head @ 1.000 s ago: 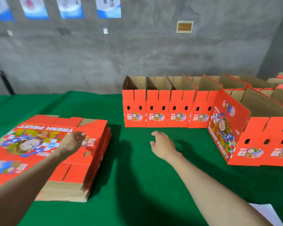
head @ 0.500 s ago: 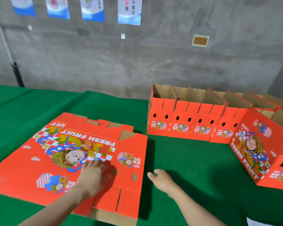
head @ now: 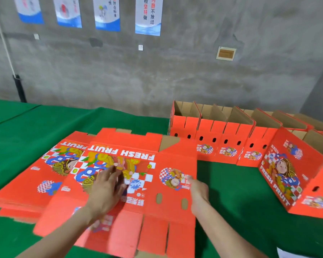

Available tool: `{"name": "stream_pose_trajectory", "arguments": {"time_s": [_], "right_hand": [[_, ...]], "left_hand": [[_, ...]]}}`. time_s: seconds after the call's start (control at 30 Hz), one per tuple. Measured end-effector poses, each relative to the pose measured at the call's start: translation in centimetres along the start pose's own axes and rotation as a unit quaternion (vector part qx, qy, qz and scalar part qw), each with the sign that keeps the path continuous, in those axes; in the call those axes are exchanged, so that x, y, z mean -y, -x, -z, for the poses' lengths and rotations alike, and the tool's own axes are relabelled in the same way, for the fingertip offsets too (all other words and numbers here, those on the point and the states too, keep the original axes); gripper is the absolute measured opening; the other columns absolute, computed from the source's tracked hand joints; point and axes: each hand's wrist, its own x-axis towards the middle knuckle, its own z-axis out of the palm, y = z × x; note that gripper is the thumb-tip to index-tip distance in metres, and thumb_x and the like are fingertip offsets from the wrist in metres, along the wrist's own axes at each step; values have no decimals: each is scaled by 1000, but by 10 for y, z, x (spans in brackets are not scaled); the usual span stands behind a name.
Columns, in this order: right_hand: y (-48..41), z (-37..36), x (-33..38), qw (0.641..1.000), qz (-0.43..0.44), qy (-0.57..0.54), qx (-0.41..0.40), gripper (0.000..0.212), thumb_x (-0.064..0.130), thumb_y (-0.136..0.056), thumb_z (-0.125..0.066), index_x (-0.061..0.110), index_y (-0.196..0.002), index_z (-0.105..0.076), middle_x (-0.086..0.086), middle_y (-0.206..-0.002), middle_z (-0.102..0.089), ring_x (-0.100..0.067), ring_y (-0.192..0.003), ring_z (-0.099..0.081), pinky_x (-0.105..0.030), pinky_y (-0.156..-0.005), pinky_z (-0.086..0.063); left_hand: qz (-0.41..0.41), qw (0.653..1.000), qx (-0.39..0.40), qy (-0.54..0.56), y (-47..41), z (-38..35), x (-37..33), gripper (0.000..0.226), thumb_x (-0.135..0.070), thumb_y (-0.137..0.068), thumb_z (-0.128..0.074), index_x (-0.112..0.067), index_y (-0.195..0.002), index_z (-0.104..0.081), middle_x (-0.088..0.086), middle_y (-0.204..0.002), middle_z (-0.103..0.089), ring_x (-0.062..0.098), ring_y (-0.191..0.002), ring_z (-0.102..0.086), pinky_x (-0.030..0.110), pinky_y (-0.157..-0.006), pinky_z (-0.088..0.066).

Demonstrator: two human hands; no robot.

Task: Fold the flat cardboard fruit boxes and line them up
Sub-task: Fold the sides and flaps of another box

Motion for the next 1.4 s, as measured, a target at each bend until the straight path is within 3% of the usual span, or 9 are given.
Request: {"name": "stream_pose_trajectory", "arguments": {"time_s": [0.2,0.33,0.4,0.47,0.57,0.7,1.0,1.17,1.4], "right_hand": [[-11,118,21,992,92,-86,-22,16,18,-88,-60,6,-84,-71,-10,-71,-65,-23,-66,-57,-31,-63,-43],[-5,180,18,982,188,-24,-24,29,14,-94,-53,3,-70,-66,-5,-58,-64,-15,-53,-60,-21,-51,-47],[-2,199,17,977,211,21,-36,30,11,-95,-53,8,-66,-60,-3,-60,-61,-13,-55,-58,-24,-59,-50],[3,209,19,967,240,67,-54,5,8,-92,-58,9,-90,-62,-8,-92,-65,-20,-87,-62,-39,-87,-49],[13,215,34,895,376,191,-149,48,1,-86,-64,0,-132,-47,-14,-130,-50,-28,-124,-45,-46,-106,-36],[28,204,62,801,526,278,-67,45,5,-84,-68,6,-126,-53,-7,-115,-56,-12,-80,-54,-29,-77,-42],[20,194,97,828,401,382,82,29,29,-80,-74,13,-96,-55,-2,-80,-61,-19,-66,-59,-26,-57,-44],[19,201,97,837,294,409,214,30,38,-97,-48,15,-114,-38,-10,-83,-69,-18,-56,-70,-31,-50,-55],[22,211,92,834,348,407,133,51,61,-84,-52,13,-99,-47,-3,-56,-62,-13,-44,-64,-30,-45,-49]], "left_hand": [[152,957,-142,202,-37,32,-12,67,-20,-80,-75,5,-131,-42,24,-131,-50,36,-122,-48,48,-103,-39],[161,805,-11,571,-49,47,-44,33,-9,-70,-74,-8,-102,-64,1,-82,-74,10,-66,-68,20,-59,-56],[115,778,19,617,-45,42,-60,21,2,-77,-64,-13,-91,-66,1,-77,-74,11,-62,-67,20,-56,-55],[79,778,15,624,-37,35,-77,26,7,-82,-56,-15,-91,-66,1,-79,-74,11,-63,-68,21,-58,-56],[42,781,17,623,-20,24,-98,27,6,-83,-55,-16,-93,-68,2,-84,-74,11,-68,-68,21,-61,-56],[26,775,11,631,0,18,-122,28,5,-84,-55,-16,-97,-68,6,-88,-73,14,-71,-68,24,-64,-57],[13,770,-36,637,18,17,-147,30,-9,-72,-64,-11,-102,-65,7,-87,-74,16,-69,-70,27,-60,-57],[17,786,-22,618,15,15,-143,36,-11,-72,-66,-14,-108,-65,8,-96,-73,19,-77,-70,29,-63,-57],[68,779,104,615,9,23,-141,41,-48,-89,-44,-23,-107,-71,5,-109,-71,18,-97,-68,33,-80,-54]]}}
